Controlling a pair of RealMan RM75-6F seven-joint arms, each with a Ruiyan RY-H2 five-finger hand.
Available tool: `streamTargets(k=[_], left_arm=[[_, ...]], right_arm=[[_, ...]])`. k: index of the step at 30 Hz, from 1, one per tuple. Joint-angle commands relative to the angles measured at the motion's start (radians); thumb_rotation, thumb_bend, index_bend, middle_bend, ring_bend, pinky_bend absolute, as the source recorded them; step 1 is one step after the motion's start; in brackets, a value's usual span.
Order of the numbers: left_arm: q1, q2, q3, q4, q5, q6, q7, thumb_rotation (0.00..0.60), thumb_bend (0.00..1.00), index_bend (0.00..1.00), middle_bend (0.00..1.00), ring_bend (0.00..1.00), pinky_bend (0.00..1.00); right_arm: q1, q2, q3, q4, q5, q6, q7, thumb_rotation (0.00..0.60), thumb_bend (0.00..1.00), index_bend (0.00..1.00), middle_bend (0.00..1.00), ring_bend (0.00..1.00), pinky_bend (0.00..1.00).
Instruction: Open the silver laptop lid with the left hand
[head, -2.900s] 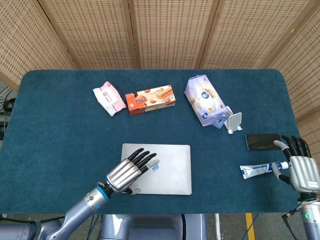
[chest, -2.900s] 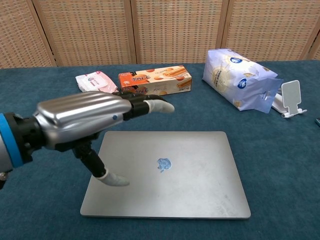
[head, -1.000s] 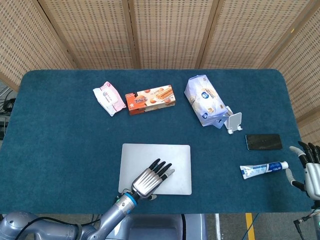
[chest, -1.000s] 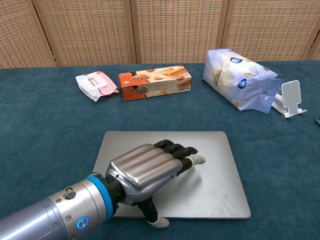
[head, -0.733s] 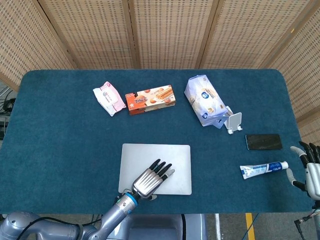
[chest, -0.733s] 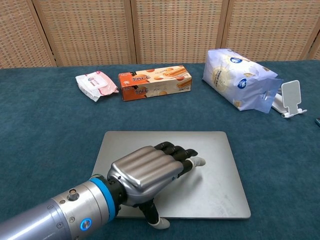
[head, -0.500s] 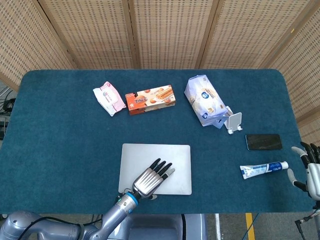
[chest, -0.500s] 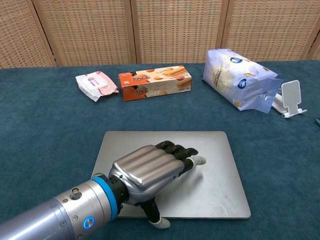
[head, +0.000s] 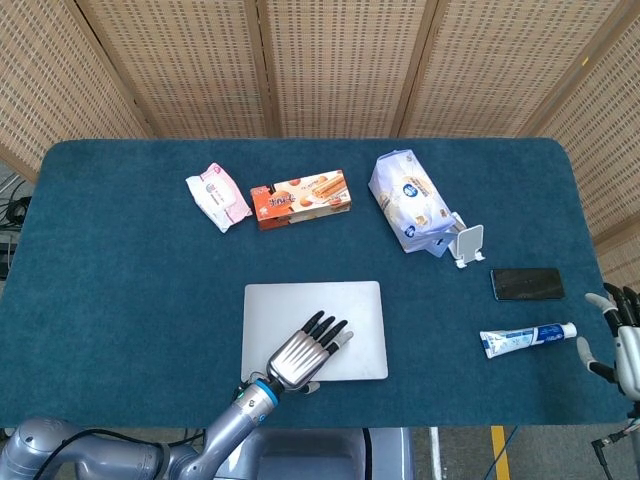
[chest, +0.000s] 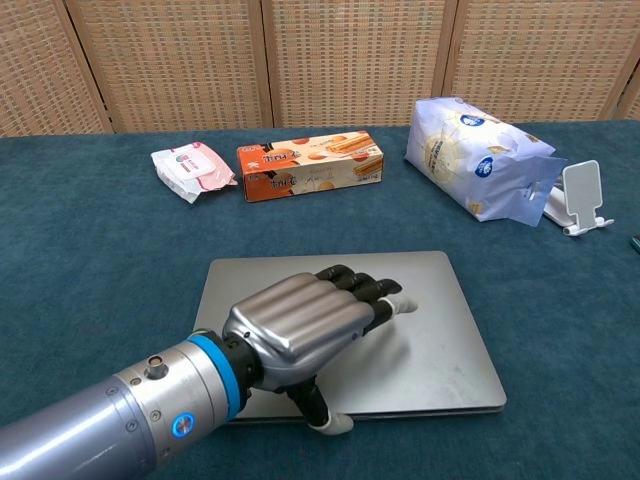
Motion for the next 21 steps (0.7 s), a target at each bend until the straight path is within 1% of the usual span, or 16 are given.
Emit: streamTargets(k=[1,9,16,21], left_arm=[[-0.001,0.008,0.001,-0.008,0.008,0.007,0.001,0.55,0.41,0.0,0.0,0.0,0.0],[-0.007,0.027,-0.009,-0.017,0.017,0.02,0.001,0.549,0.43,0.0,0.0,0.0,0.0],[-0.015,0.044,-0.018,-0.018,0.059,0.051,0.006,0.55,0.44,0.0,0.0,0.0,0.0],[-0.028,0.067,-0.037,-0.018,0.088,0.066,0.009,0.548,0.44,0.0,0.0,0.0,0.0]], right_arm=[[0.0,0.0,0.0,-0.001,0.0,0.0,-0.001,0.6,0.41,0.22,0.09,0.0,0.02],[-0.003,0.0,0.003,0.0,0.004,0.004,0.001,0.6,0.41,0.22,0.09,0.0,0.02],[-0.005,0.001,0.005,0.0,0.002,0.008,0.003,0.6,0.41,0.22,0.09,0.0,0.02],[0.003,0.001,0.007,-0.002,-0.015,0.011,0.002,0.6,0.41,0.22,0.09,0.0,0.02]])
